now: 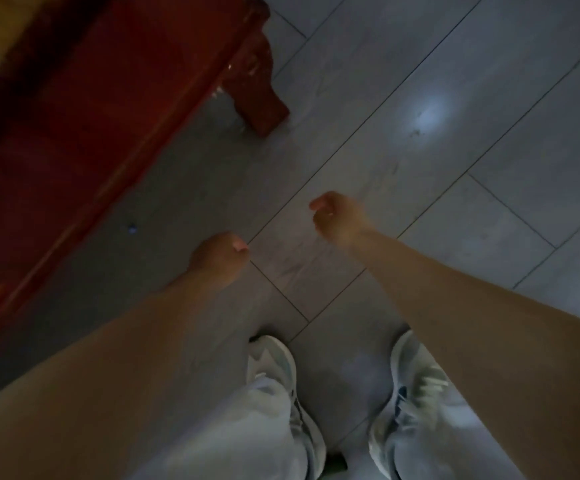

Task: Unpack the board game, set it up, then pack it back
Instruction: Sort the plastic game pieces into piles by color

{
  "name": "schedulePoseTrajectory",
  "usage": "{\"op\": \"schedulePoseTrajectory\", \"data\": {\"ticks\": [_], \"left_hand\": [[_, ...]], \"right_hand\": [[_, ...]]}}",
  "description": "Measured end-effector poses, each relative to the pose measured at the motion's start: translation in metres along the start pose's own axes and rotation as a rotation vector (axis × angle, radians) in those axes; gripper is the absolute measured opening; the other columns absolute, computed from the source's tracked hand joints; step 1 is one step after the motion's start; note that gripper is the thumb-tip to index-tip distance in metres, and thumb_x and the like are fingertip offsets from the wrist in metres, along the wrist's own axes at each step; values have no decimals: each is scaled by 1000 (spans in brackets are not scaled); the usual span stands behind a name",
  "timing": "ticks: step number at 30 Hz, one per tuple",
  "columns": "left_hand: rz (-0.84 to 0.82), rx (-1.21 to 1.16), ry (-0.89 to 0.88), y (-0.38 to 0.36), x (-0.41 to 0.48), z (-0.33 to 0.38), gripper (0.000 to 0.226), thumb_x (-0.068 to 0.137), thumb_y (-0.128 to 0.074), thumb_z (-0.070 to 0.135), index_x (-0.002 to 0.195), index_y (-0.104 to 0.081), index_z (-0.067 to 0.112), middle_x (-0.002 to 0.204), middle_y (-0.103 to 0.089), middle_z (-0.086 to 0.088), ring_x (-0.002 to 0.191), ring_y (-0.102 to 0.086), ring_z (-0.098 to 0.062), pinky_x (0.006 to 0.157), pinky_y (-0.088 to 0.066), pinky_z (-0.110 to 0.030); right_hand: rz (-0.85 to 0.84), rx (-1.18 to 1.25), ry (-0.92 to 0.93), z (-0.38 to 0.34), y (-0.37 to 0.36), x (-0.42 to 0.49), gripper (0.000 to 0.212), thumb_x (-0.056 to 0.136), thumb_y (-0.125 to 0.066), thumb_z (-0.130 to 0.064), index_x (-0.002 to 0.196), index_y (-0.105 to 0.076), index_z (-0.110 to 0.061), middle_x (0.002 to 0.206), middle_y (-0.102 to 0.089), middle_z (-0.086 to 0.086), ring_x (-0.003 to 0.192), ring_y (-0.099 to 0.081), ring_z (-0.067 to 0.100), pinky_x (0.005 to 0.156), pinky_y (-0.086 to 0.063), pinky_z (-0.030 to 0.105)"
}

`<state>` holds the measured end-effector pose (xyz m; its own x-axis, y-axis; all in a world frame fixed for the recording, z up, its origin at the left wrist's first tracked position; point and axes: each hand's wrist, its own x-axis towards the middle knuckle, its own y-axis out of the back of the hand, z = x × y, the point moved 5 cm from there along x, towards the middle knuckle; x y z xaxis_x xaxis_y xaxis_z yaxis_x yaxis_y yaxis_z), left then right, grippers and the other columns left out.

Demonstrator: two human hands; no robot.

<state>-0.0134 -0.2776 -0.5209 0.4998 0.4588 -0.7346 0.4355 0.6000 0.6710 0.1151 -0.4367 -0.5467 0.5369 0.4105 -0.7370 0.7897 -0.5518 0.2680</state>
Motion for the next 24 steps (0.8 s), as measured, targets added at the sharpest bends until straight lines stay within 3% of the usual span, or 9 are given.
{"op": "schedulePoseTrajectory", "data": {"ticks": [4, 7, 11, 16, 18, 21, 24], "left_hand": [[5, -60, 64, -29, 25, -33, 27, 91, -53, 21, 92, -66, -3, 96, -66, -26, 94, -65, -37, 78, -52, -41], [-11, -96, 132, -49, 39, -53, 43, 92, -55, 24, 131, -55, 8, 130, -55, -21, 117, -55, -35, 97, -47, -41], [48, -125, 145, -62, 55, -77, 52, 92, -56, 22, 141, -45, 12, 143, -42, -17, 127, -47, -33, 106, -39, -36], [275, -218, 96, -51, 74, -111, 30, 88, -61, 14, 117, -65, 7, 116, -62, -21, 104, -61, -35, 92, -48, -38], [364, -186, 134, -40, 81, -129, 28, 89, -61, 14, 114, -65, 4, 111, -63, -24, 109, -56, -37, 91, -43, -37], [489, -157, 187, -23, 94, -153, 41, 89, -62, 11, 124, -54, -9, 124, -53, -34, 121, -44, -43, 101, -31, -39], [591, -147, 315, -11, 102, -177, 61, 91, -61, 13, 140, -34, -11, 142, -33, -36, 131, -30, -44, 107, -20, -39]], "right_hand": [[-33, -132, 61, 20, -20, 21, 46, 96, -50, -14, 141, -43, -21, 144, -37, 5, 120, -53, 26, 89, -46, 30], [-79, -182, 111, 19, -44, 38, 49, 96, -51, -15, 144, -39, -21, 148, -35, 6, 128, -47, 25, 99, -42, 31], [-63, -246, 167, 9, -73, 60, 48, 94, -50, -12, 141, -43, -18, 140, -40, 9, 123, -49, 26, 91, -39, 27], [15, -232, 169, -3, -100, 80, 43, 92, -48, -10, 135, -48, -15, 132, -49, 13, 118, -52, 29, 96, -43, 35], [12, -206, 178, -12, -112, 89, 40, 92, -46, -10, 132, -51, -15, 127, -56, 14, 115, -56, 31, 92, -45, 34], [-51, -186, 174, -25, -129, 97, 41, 92, -45, -11, 133, -49, -16, 124, -61, 15, 111, -60, 31, 91, -48, 33], [-114, -148, 147, -31, -141, 103, 40, 92, -47, -12, 132, -49, -16, 121, -62, 14, 107, -63, 31, 94, -51, 43]]}}
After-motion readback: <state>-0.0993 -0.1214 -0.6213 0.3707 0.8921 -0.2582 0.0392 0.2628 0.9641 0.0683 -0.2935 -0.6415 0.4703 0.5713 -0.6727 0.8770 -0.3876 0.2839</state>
